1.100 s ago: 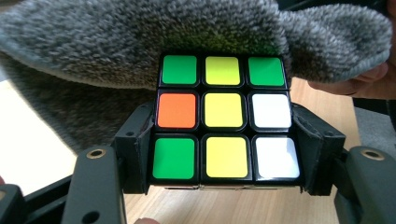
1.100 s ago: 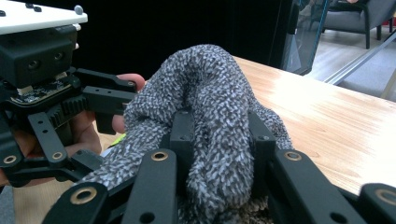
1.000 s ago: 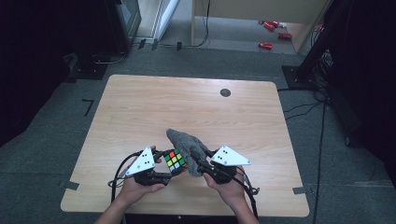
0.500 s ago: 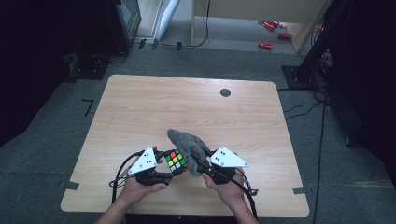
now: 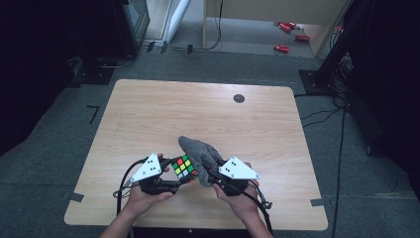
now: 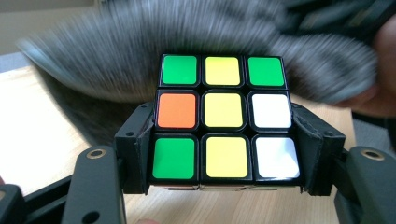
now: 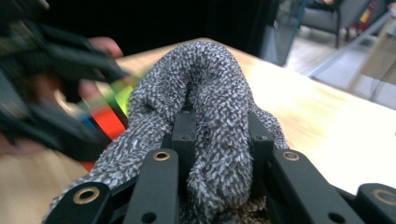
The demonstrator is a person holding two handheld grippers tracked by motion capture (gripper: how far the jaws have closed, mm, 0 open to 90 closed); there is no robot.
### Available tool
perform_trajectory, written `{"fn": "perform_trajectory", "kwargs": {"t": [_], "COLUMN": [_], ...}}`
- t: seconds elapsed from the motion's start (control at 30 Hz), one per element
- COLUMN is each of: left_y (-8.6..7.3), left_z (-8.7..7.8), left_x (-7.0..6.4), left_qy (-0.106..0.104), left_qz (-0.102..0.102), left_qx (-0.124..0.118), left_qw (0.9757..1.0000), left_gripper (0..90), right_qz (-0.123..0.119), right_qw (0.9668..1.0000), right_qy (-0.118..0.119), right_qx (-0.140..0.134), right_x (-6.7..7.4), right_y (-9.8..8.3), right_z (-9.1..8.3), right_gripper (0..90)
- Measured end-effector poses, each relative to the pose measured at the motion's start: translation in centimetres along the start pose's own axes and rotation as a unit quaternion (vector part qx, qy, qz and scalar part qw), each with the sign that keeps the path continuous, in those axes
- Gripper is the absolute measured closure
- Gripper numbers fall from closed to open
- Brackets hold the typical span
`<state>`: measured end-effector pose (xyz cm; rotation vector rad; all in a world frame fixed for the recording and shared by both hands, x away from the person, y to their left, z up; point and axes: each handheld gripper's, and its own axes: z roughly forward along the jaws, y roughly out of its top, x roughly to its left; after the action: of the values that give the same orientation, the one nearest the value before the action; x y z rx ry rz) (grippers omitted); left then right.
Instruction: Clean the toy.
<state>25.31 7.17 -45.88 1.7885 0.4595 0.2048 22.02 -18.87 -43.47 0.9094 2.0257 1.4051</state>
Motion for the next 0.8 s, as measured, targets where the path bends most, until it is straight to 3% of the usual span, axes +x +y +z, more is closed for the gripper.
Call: {"fn": "perform_trajectory", "kwargs": {"t": [0.13,0.27,0.37,0.47,0.57,0.7,0.8], "left_y": [0.0,0.1,0.1,0.2,0.3,0.3,0.3], "left_z": [0.3,0.6,0.3,-0.2,-0.4,0.1,0.0], "left_x": [-0.3,-0.9,-0.8,-0.2,0.0,-0.6,-0.5], "left_qy": [-0.011,-0.016,-0.013,-0.01,-0.014,-0.017,-0.015], "left_qz": [0.008,0.03,0.026,0.012,0.014,0.034,0.034], "left_qx": [0.003,0.013,0.006,-0.004,-0.006,0.009,0.009], "left_qw": [0.9999,0.9993,0.9996,0.9999,0.9998,0.9992,0.9993], "left_gripper": [34.8,34.8,34.8,34.8,34.8,34.8,34.8], "right_qz": [0.002,0.014,0.02,0.025,0.039,0.056,0.046], "right_qw": [1.0,0.9991,0.9991,0.9996,0.9989,0.9967,0.9973], "right_qy": [0.006,0.026,0.03,0.016,0.02,0.057,0.057], "right_qx": [-0.003,-0.029,-0.024,0.0,0.014,-0.011,-0.011], "right_x": [0.0,0.3,0.0,-0.5,-0.8,-0.4,-0.1], "right_y": [0.5,1.3,0.9,0.1,0.0,1.3,1.3], "right_z": [-0.3,-0.9,-0.6,0.0,0.1,-0.8,-0.7], "right_gripper": [72.3,72.2,72.3,72.4,72.3,72.2,72.3]}}
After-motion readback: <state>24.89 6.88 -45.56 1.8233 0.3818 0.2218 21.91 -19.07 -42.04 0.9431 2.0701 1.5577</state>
